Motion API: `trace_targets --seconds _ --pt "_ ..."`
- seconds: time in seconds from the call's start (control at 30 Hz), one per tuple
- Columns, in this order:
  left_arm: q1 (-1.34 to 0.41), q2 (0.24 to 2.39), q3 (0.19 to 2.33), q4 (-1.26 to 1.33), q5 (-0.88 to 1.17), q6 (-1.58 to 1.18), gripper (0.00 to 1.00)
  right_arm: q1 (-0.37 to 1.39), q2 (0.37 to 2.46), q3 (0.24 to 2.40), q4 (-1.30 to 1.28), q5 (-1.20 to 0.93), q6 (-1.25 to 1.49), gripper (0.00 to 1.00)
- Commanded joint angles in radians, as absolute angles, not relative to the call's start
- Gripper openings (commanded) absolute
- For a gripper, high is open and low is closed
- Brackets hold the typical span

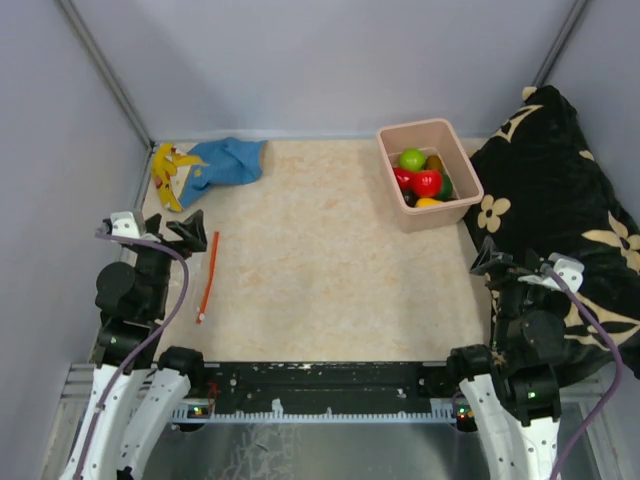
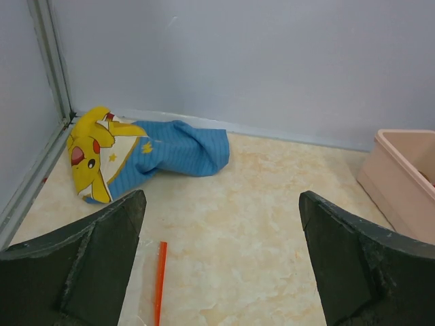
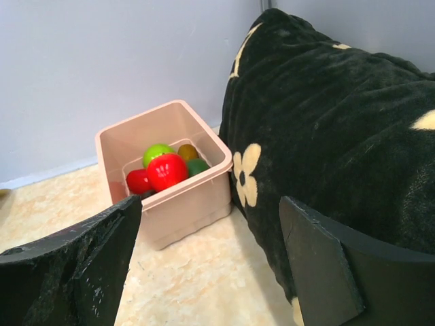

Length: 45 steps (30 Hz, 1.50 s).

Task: Place the food in the zip-top bag and seal the zipper
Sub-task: Pick up the zipper food storage bag at the center of the board.

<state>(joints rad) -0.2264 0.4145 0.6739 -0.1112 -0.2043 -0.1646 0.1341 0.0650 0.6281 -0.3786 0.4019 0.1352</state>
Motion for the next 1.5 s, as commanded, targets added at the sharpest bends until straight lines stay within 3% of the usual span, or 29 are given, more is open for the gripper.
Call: trace_targets --seconds 0.0,0.4,0.67,0.9,1.03,1.13,1.33,1.47 --pt "-0.218 0.436 0.680 -0.084 -0.221 -0.182 1.00 0.118 0.033 0.637 -0.319 0.407 0.141 0.83" --pt "-0.218 0.640 0.817 -0.299 -0.169 -0.200 1.00 0.118 -0.001 0.633 -0.323 0.400 0.150 0.83" --pt "-0.218 0.860 0.884 -0.502 -0.352 -0.245 1.00 0.118 -0.003 0.645 -0.344 0.402 0.176 0.83" --pt "-0.206 1.023 0.853 -0.515 -0.403 -0.247 0.99 0.122 -0.003 0.659 -0.363 0.408 0.193 0.84" --pt "-0.137 1.144 0.866 -0.526 -0.318 -0.239 0.98 0.143 -0.003 0.659 -0.361 0.409 0.196 0.84" --pt "-0.113 1.227 0.874 -0.525 -0.292 -0.225 0.93 0.158 -0.003 0.665 -0.377 0.413 0.196 0.84" --pt "-0.049 1.393 0.926 -0.548 -0.202 -0.197 0.74 0.172 -0.003 0.668 -0.391 0.435 0.195 0.84" --pt "-0.021 1.457 0.951 -0.569 -0.218 -0.189 0.68 0.190 -0.003 0.666 -0.392 0.432 0.193 0.84"
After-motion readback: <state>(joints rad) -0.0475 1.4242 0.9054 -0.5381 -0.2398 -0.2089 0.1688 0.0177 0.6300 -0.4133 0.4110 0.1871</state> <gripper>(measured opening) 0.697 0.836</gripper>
